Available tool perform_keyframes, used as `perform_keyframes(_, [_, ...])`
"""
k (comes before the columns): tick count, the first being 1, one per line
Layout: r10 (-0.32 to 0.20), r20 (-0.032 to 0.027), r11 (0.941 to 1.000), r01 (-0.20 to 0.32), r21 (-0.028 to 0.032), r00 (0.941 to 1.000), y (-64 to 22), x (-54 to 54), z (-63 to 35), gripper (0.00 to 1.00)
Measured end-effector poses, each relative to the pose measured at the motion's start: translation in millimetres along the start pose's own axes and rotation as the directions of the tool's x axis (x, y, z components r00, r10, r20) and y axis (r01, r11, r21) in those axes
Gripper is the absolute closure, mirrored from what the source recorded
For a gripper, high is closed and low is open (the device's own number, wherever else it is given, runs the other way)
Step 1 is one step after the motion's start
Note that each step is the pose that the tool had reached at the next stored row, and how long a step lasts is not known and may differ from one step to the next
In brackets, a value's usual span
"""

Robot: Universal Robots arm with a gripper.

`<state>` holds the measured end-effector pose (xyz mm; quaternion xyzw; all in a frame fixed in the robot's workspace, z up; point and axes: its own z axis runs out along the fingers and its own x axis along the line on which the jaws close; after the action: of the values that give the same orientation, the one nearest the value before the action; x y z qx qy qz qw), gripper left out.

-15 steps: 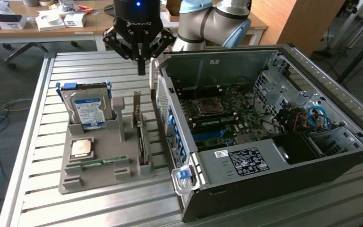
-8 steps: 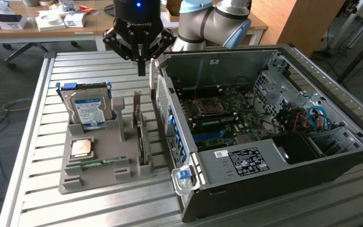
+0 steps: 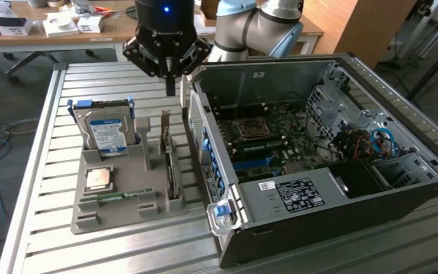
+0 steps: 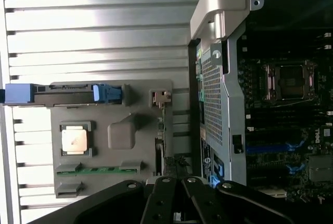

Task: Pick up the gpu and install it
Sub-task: 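Reach for the gpu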

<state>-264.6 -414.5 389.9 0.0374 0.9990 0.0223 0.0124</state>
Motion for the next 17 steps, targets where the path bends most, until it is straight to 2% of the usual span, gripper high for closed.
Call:
perform_keyframes(9, [0.0,0.0,1.0,0.0,0.0,1.0,-12.6,2.3,-0.3,0.89])
perform_keyframes(17, [0.0,0.0,1.0,0.0,0.0,1.0,-20.3,3.5,-0.1,0.89])
